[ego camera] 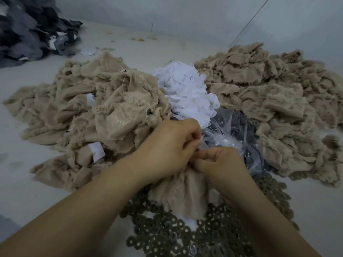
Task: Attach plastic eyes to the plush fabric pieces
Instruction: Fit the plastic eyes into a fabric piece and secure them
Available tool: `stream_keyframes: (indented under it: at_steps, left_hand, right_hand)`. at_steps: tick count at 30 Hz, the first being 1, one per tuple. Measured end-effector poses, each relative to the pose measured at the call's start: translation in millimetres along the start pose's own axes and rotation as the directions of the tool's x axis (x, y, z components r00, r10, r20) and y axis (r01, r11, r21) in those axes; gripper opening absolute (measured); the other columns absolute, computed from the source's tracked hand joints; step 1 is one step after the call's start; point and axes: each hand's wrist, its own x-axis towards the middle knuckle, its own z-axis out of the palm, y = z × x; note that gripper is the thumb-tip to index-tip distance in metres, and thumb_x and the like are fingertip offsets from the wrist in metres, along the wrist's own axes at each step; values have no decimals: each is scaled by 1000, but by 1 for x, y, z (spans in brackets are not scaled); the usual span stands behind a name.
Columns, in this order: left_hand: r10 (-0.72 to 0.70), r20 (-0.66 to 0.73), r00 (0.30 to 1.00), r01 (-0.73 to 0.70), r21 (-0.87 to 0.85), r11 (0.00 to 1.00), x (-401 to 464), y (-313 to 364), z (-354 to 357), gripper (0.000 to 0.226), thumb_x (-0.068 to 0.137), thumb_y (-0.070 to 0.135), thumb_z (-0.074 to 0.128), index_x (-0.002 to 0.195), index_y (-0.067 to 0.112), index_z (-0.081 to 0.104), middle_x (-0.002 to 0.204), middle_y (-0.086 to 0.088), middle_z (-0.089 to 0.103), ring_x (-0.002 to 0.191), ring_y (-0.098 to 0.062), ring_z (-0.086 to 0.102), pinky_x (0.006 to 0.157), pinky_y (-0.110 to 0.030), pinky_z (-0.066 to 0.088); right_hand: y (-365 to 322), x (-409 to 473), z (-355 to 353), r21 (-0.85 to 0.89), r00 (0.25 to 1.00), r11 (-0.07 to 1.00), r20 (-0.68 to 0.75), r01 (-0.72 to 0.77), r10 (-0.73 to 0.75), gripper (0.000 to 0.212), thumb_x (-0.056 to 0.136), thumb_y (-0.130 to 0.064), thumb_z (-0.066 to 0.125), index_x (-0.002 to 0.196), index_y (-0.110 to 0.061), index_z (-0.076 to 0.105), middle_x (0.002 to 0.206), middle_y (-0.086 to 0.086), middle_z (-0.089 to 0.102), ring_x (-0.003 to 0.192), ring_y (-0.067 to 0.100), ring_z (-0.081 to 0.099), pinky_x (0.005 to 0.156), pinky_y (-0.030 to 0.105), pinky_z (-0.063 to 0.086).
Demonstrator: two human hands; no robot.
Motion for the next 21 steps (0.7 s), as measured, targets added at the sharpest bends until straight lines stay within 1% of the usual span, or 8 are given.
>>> stream_keyframes:
  at_steps: [4,7,9,12,15,17,19,21]
  left_hand:
    - [42,132,990,-20,-159,987,-4,5,4,14,95,13,56,101,16,68,80,11,65,77,1,60,72,-18,48]
    - [-189,-41,981,161,-362,918,-8,0,2,16,94,9,50,94,19,63,65,11,59,60,-1,52,59,-21,44]
    - [-314,-93,945,273,-305,912,-8,-8,0,13,93,9,58,86,19,64,62,10,60,54,-2,50,56,-24,43]
    - [-403,109,909,416,-149,897,-10,-16,-4,15,92,28,66,81,21,72,65,1,66,54,-3,53,58,-29,47]
    - [-468,235,852,522,-301,798,-16,-15,-4,20,93,34,64,81,22,75,75,-9,71,62,-12,58,65,-41,53]
    - [-469,238,851,525,-426,737,-18,-12,-4,16,91,33,66,85,22,76,83,-16,72,69,-25,62,72,-48,55]
    - [-444,211,871,489,-467,737,-18,-11,-4,11,87,33,71,87,24,77,86,-16,72,77,-33,66,79,-51,55]
    - [-417,177,891,450,-453,769,-17,-9,-3,8,84,26,75,92,23,77,81,-11,71,72,-23,64,74,-44,56]
  right_hand:
    - [3,0,2,91,999,995,-21,49,-47,9,84,-5,70,77,-5,75,81,31,69,65,24,58,59,36,47]
    - [7,1,3,160,999,987,-42,28,-22,11,85,-9,74,80,-16,80,78,17,76,73,29,73,69,39,60]
    - [9,2,4,220,998,975,-64,16,-2,16,86,-8,74,82,-22,81,81,5,79,82,22,76,76,38,62]
    - [9,3,4,249,997,968,-71,31,-13,20,85,-10,74,84,-28,81,83,3,79,83,19,76,79,39,62]
    - [9,2,4,248,996,967,-80,65,-46,20,85,-12,75,81,-30,81,78,4,78,80,23,76,72,35,63]
    - [10,2,4,228,992,969,-106,95,-72,19,85,-11,75,80,-27,82,77,2,78,77,19,76,66,28,62]
    - [11,3,3,226,988,967,-128,115,-88,15,85,-9,76,81,-23,82,77,1,78,76,17,76,63,23,60]
    - [12,2,3,225,986,966,-134,127,-98,12,84,-10,77,83,-20,82,77,4,78,78,24,76,66,30,63]
